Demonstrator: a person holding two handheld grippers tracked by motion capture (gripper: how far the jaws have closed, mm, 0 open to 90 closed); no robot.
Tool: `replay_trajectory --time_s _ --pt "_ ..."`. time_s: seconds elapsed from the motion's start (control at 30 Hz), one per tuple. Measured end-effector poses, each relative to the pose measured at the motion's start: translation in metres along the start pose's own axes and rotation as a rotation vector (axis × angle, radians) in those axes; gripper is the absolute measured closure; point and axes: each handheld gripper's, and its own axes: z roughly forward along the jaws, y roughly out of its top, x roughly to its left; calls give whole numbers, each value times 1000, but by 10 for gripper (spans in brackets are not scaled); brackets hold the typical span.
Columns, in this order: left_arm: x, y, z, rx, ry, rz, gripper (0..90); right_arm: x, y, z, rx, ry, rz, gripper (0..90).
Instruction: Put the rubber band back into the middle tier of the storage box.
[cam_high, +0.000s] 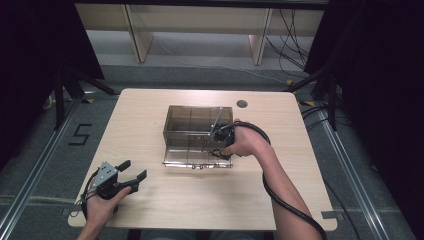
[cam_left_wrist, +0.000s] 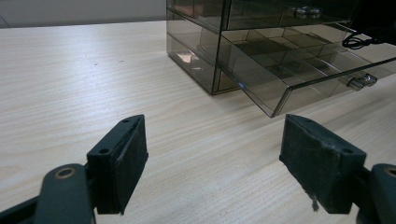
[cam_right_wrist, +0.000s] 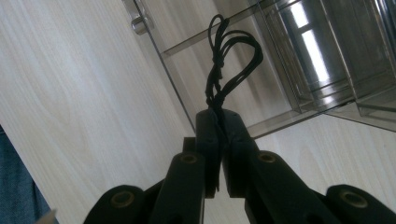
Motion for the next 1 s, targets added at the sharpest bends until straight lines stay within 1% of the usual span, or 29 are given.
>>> replay_trajectory --time_s 0.1,0.13,0.17,0.2,0.27,0.3,0.37,0.47,0.53,0.57,0.6,0.63,0.67,0.7,0.77,0.83,0.87,0.9,0.93,0.97,1.0 --pt "0 0 0 0 -1 1 223 -1 1 2 4 -1 -10 874" --pt "0 0 0 2 0 1 223 -1 2 3 9 4 10 874" --pt "0 0 0 2 0 1 223 -2 2 4 10 9 -1 873" --pt "0 0 0 0 -2 -1 224 -1 2 6 14 7 4 873" --pt "0 0 0 2 -1 0 223 -3 2 8 17 14 -1 872" --pt "0 0 0 -2 -2 1 223 -2 3 9 25 16 15 869" --pt "0 0 0 -4 -2 1 223 -2 3 12 33 17 6 857" --pt "0 0 1 -3 -4 0 224 -3 2 13 40 16 10 813" --pt "0 0 1 -6 -6 2 224 -4 2 12 21 5 10 789" --pt "0 0 1 -2 -3 2 224 -3 1 11 16 -4 18 778" --pt "0 0 1 -1 -3 2 223 -4 1 10 11 -7 3 768" --pt "0 0 1 -1 -5 3 223 -3 1 9 15 -13 21 763" --pt "0 0 1 -5 -7 3 223 -4 1 9 3 -15 8 759" --pt "0 0 1 -6 -7 4 224 -3 0 8 -1 -10 25 755" --pt "0 0 1 -5 -7 3 224 -3 1 7 0 -22 8 748" --pt "0 0 1 -5 -7 4 224 -2 0 6 -2 -25 11 740" --pt "0 0 1 -5 -7 4 224 -3 0 5 -11 -23 0 737" --pt "0 0 1 -5 -7 5 224 -2 0 5 -8 -27 8 733" --pt "0 0 1 -5 -8 5 224 -2 0 4 -16 -22 -5 727" --pt "0 0 1 -5 -7 5 224 0 0 3 -11 -20 5 725" --pt "0 0 1 -5 -7 5 224 0 0 2 -19 -22 -2 723"
